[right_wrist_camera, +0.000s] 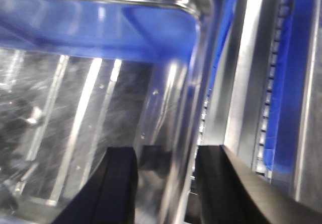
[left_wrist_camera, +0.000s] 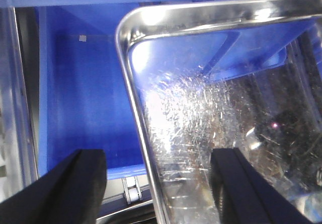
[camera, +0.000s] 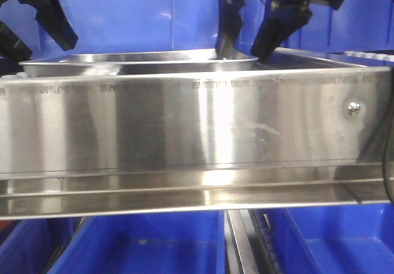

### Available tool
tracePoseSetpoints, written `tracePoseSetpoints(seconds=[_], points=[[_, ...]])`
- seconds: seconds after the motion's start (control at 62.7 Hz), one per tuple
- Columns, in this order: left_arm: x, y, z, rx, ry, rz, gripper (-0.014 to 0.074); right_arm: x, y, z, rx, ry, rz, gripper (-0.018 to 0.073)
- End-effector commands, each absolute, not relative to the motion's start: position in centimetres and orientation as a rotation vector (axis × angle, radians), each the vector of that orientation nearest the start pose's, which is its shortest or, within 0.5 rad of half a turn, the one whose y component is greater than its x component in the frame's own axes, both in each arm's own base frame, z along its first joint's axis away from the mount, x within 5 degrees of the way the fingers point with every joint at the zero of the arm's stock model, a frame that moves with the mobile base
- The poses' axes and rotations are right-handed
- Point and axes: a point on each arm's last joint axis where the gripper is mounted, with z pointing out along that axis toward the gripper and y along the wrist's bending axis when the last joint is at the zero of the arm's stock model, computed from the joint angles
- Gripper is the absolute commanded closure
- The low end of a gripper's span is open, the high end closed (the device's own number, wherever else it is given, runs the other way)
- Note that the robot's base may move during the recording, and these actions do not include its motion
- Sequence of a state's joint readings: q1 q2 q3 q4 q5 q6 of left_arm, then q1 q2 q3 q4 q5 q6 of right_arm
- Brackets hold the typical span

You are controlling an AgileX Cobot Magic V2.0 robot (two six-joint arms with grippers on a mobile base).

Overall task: Stack silver trays without gaps
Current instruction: 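Lower both grippers onto the near and far rims of the silver tray, then close both grippers on the silver tray's rims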

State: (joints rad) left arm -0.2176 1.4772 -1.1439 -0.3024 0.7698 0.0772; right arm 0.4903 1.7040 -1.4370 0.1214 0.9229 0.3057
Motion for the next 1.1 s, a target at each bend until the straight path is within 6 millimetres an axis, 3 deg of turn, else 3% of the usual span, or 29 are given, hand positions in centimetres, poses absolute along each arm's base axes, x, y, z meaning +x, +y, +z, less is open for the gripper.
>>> tracePoseSetpoints(seconds=[0.0,0.319,0.622,1.084], points=[[30.3,-8.7,29.2,0.175,2.559,-0.403,0.0247,32.5,18.0,29.3,-0.180,2.705,0.384,0.0368],[31.2,-8.9,27.6,0.170,2.609,-0.397,0.0247,33.2,17.9,29.2,-0.165,2.658,0.392,0.0368],[31.5,-8.9,27.7,0.158,2.567,-0.392,0.0290,34.0,16.4,29.2,-0.102,2.650,0.379,0.0368],[31.9,-8.9,27.6,0.153,2.544,-0.383,0.0291,34.2,16.4,29.3,-0.099,2.632,0.386,0.0368]])
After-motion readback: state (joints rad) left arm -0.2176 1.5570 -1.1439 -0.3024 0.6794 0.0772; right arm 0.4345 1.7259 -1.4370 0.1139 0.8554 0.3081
